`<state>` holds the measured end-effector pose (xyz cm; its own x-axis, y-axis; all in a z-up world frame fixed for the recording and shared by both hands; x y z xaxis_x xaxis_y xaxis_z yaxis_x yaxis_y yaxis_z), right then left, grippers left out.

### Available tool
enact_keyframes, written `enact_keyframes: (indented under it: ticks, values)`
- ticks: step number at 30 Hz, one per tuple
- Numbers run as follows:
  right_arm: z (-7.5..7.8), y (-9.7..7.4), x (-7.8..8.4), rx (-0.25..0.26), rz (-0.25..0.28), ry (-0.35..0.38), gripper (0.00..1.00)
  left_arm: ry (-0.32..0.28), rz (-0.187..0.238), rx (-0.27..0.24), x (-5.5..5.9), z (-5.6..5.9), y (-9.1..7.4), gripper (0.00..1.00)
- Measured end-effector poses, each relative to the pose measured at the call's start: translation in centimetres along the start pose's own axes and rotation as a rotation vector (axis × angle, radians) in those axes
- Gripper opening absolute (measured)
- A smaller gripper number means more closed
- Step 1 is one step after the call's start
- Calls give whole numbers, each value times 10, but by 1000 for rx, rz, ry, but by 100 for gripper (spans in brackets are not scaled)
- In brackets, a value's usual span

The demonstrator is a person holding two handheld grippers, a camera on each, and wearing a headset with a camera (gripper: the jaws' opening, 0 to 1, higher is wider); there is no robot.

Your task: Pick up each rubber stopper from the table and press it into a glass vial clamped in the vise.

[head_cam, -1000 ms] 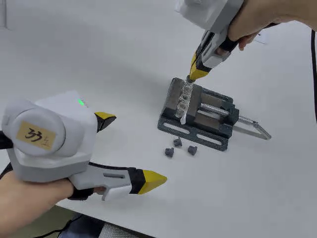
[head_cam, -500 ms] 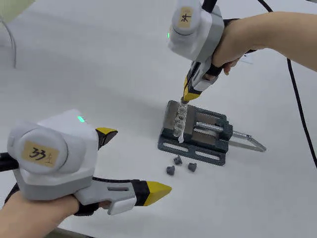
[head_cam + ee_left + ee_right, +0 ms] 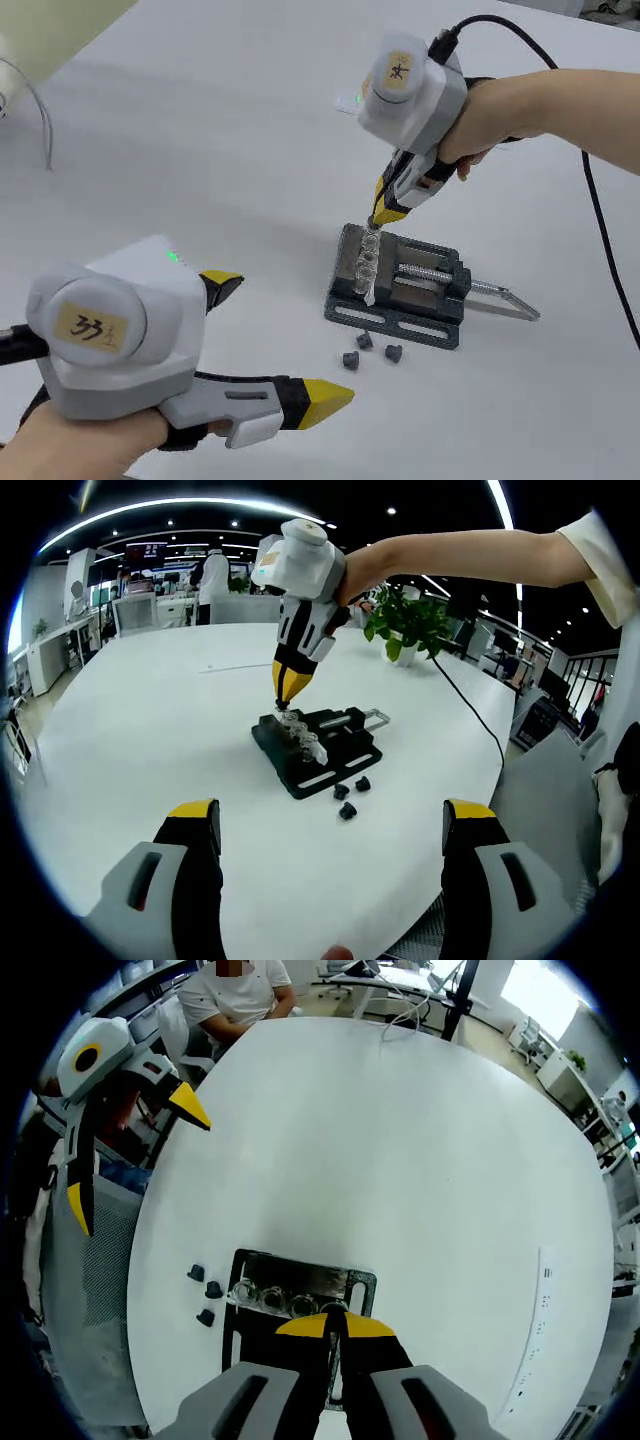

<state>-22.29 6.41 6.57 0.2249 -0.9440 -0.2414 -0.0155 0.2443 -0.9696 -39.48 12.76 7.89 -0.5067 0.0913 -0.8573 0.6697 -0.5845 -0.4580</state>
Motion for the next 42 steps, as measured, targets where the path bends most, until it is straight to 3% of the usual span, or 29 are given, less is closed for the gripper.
enact_keyframes:
  ticks: [6,8,13,22,32,42]
  values:
    - [3,0,0,18,20,4,1,1,9,-9,-4,0,-2,91]
    - [7,-2,0,55,31,6,7,2,10,-11,-4,-1,-3,91]
    - [9,-4,3,57,73,25,30,3,14,-18,-6,-3,-4,91]
    - [-4,-5,12,69,128,22,48,-3,23,-26,-8,-6,-6,92]
    - [-24,-10,19,100,206,45,50,1,32,-29,-11,-4,-7,92]
    - [-56,-15,21,119,275,62,48,15,38,-28,-12,-1,-7,92]
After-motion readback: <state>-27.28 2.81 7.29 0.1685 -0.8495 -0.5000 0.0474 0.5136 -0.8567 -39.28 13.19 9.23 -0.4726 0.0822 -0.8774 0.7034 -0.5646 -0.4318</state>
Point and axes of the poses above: the centre of the closed fingertips' face, and the gripper's own axes: y roughly forward along the fingers, z roughly to its right, x roughly out of its underside, the point moved 3 cm from there along -y, roughly backward along the fingers, and after that the axes turned 3 degrees about x, right-handed, at the moved point
